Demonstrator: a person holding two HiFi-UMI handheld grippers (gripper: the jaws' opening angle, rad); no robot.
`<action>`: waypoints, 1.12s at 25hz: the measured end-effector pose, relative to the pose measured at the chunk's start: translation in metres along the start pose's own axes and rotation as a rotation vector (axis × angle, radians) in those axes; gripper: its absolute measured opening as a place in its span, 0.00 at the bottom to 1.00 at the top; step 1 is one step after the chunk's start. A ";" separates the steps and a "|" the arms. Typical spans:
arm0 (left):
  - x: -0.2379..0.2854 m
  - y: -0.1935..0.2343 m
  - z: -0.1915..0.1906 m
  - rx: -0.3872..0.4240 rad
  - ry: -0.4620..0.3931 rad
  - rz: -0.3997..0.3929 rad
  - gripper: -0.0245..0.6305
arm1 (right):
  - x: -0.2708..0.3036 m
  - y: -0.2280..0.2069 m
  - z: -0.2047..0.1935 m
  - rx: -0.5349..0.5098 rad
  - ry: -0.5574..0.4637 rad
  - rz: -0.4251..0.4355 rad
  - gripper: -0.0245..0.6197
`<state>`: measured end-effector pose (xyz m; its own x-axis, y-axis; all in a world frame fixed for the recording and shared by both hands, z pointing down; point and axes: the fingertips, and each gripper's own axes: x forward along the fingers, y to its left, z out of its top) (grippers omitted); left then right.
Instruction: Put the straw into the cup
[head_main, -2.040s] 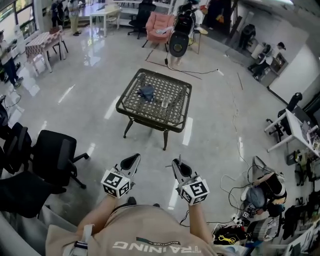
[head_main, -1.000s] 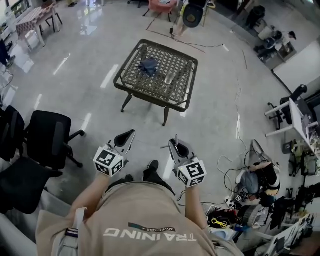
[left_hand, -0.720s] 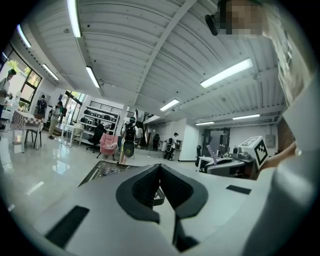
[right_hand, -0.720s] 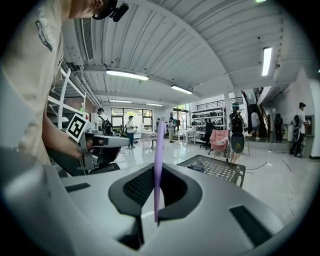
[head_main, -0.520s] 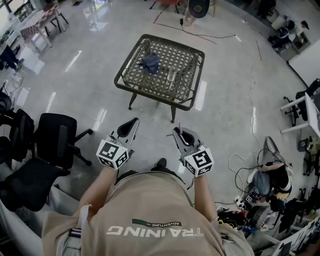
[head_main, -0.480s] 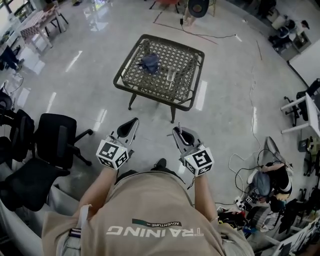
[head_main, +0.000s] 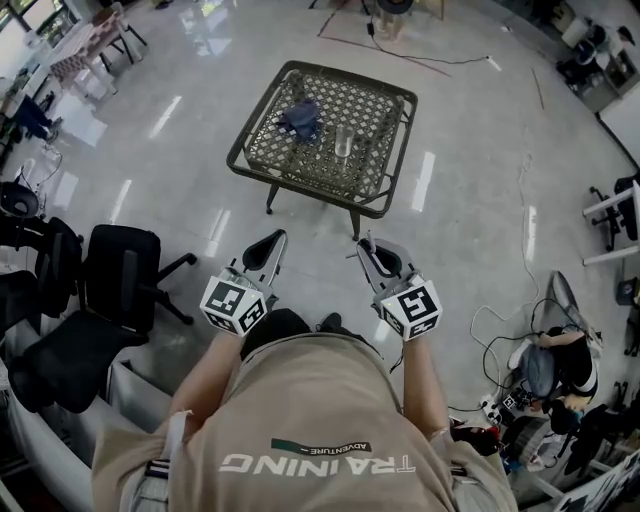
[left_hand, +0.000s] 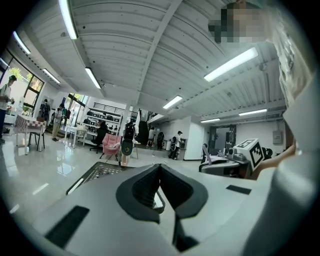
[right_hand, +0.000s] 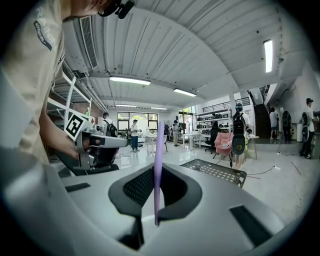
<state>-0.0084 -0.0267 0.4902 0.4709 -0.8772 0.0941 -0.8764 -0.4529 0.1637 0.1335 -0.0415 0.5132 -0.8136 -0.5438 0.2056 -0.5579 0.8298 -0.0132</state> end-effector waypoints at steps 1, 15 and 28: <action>0.003 -0.001 -0.001 -0.005 0.005 -0.002 0.06 | -0.001 -0.003 0.000 0.004 -0.002 -0.002 0.09; 0.017 0.037 -0.013 -0.047 0.024 0.005 0.06 | 0.036 -0.018 -0.007 -0.018 0.090 0.011 0.09; 0.054 0.120 0.013 -0.039 -0.009 -0.043 0.06 | 0.106 -0.049 0.030 -0.055 0.078 -0.068 0.09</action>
<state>-0.0897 -0.1306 0.5021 0.5068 -0.8586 0.0775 -0.8508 -0.4837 0.2054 0.0698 -0.1439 0.5067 -0.7578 -0.5894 0.2799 -0.5998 0.7981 0.0568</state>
